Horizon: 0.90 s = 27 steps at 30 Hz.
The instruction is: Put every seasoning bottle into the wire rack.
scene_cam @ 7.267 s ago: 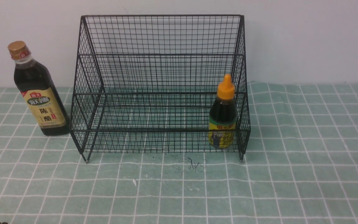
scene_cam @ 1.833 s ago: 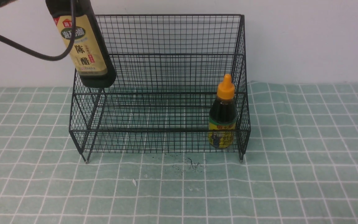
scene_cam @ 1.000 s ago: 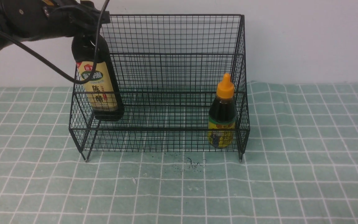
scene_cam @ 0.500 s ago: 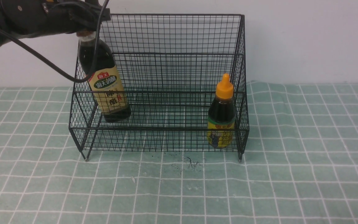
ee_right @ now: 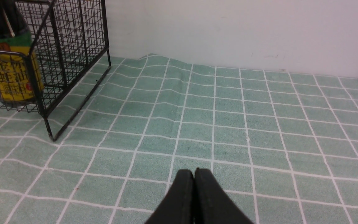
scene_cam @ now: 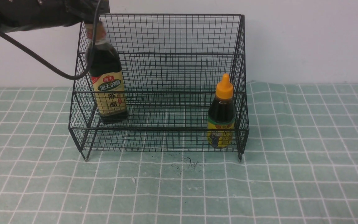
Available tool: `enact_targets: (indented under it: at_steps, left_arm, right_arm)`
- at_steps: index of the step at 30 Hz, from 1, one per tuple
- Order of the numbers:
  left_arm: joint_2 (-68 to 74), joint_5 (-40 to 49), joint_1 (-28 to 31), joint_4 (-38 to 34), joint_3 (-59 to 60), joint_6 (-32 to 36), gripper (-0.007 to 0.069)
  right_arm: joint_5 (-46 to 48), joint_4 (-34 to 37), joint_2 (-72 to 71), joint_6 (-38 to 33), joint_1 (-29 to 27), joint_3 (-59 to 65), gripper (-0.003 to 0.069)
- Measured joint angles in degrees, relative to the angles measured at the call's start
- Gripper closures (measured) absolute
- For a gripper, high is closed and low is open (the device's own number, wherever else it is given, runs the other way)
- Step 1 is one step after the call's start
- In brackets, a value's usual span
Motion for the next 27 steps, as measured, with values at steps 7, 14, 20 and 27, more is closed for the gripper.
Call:
enact_targets:
  at_steps: [7, 14, 20, 27]
  left_arm:
    - [-3.6, 3.0, -1.0, -0.4, 0.0, 0.4, 0.0207]
    - [-7.6, 19.3, -0.8, -0.3, 0.0, 0.2, 0.0441]
    - [-10.2, 35.3, -0.6, 3.5, 0.0, -2.1, 0.0627]
    - [-4.8, 33.5, -0.6, 5.6, 1.2, -2.5, 0.0631]
  right_arm:
    - [0.0, 0.0, 0.0, 0.0, 0.0, 0.0, 0.0672]
    - [0.0, 0.0, 0.0, 0.0, 0.0, 0.0, 0.0672]
    - [0.0, 0.0, 0.0, 0.0, 0.0, 0.0, 0.0672]
    - [0.0, 0.0, 0.0, 0.0, 0.0, 0.0, 0.0672]
